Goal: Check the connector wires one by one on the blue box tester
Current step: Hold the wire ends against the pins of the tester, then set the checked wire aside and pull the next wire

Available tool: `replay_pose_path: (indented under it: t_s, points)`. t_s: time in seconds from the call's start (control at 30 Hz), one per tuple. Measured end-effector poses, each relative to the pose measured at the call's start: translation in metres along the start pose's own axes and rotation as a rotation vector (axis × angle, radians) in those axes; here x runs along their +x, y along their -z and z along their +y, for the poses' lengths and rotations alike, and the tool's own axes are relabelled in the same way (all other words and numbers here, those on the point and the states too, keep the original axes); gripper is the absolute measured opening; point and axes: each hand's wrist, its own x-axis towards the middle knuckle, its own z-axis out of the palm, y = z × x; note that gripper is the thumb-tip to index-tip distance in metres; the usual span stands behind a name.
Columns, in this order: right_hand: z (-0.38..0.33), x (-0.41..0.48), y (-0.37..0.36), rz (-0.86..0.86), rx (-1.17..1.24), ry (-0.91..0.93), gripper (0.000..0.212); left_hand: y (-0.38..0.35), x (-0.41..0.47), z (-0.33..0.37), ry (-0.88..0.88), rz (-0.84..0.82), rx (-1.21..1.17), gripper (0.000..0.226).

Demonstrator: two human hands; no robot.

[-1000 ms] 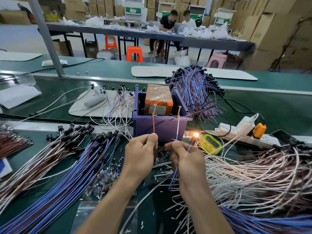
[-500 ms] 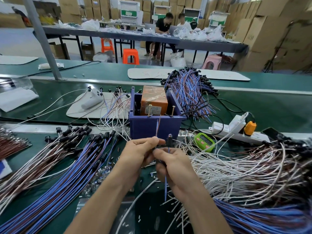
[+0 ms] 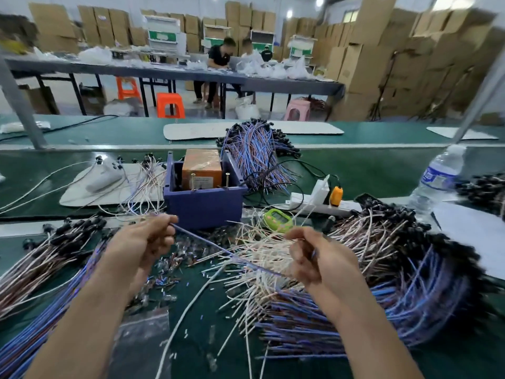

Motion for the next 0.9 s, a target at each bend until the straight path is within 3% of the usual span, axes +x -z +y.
replay_pose_path:
  t_s: [0.27, 0.4, 0.5, 0.67, 0.8, 0.9]
  points:
    - [-0.051, -0.024, 0.104, 0.287, -0.586, 0.073, 0.017, -0.078, -0.042, -0.031, -0.053, -0.437, 0.981, 0.018]
    - [-0.076, -0.028, 0.133, 0.579, -1.111, 0.184, 0.05, -0.124, -0.07, -0.045, -0.177, -0.564, 1.286, 0.013]
    - [-0.084, -0.029, 0.138, 0.636, -1.297, 0.236, 0.076, -0.15, -0.083, -0.057, -0.268, -0.58, 1.446, 0.013]
    - [-0.082, -0.029, 0.149, 0.631, -1.477, 0.368, 0.088, -0.174, -0.088, -0.084, -0.523, -0.428, 1.593, 0.01]
    - [-0.075, -0.029, 0.16, 0.666, -1.586, 0.594, 0.087, -0.166, -0.081, -0.098, -0.586, -0.395, 1.541, 0.012]
    - [-0.071, -0.026, 0.168, 0.683, -1.681, 0.663, 0.072, -0.16, -0.078, -0.1, -0.61, -0.416, 1.487, 0.009]
